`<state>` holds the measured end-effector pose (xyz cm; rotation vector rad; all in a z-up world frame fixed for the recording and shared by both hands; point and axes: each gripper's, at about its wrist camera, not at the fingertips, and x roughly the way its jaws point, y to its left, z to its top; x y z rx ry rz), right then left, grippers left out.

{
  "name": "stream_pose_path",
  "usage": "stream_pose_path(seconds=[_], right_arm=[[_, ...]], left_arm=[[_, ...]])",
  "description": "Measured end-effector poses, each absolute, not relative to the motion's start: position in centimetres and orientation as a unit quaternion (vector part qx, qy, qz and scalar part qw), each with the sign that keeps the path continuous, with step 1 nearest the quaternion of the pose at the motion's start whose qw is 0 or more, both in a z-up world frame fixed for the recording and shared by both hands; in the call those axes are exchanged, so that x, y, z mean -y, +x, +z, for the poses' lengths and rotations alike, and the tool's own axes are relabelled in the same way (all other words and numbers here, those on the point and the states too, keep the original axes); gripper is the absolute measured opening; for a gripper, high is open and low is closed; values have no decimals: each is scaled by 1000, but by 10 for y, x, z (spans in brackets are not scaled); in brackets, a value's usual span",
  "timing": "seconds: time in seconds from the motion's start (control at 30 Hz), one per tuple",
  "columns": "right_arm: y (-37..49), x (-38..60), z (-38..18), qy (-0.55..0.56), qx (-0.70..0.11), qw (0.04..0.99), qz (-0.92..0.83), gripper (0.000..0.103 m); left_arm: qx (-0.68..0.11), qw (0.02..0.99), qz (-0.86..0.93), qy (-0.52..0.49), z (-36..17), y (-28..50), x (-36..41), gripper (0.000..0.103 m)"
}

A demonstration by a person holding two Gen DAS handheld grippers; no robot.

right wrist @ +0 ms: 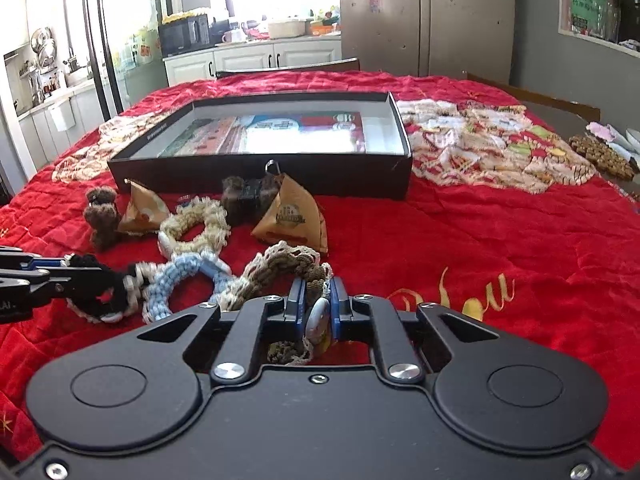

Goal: Organize objects
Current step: 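Carry both held scrunchies up and over the open black box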

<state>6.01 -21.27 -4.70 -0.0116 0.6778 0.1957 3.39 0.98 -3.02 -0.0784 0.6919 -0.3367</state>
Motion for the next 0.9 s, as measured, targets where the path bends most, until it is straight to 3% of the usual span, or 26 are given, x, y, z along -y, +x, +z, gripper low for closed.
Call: stream_pose_path(seconds=[0.53,0.9], right_arm=[[112,200,20,-16,-243,965,100,12],[206,182,13,-16,-255,963,86,12]], left_arm=[[-264,957,-119,-17,25,83,-18,14],[-245,967,-64,-25,27,174,-19,14]])
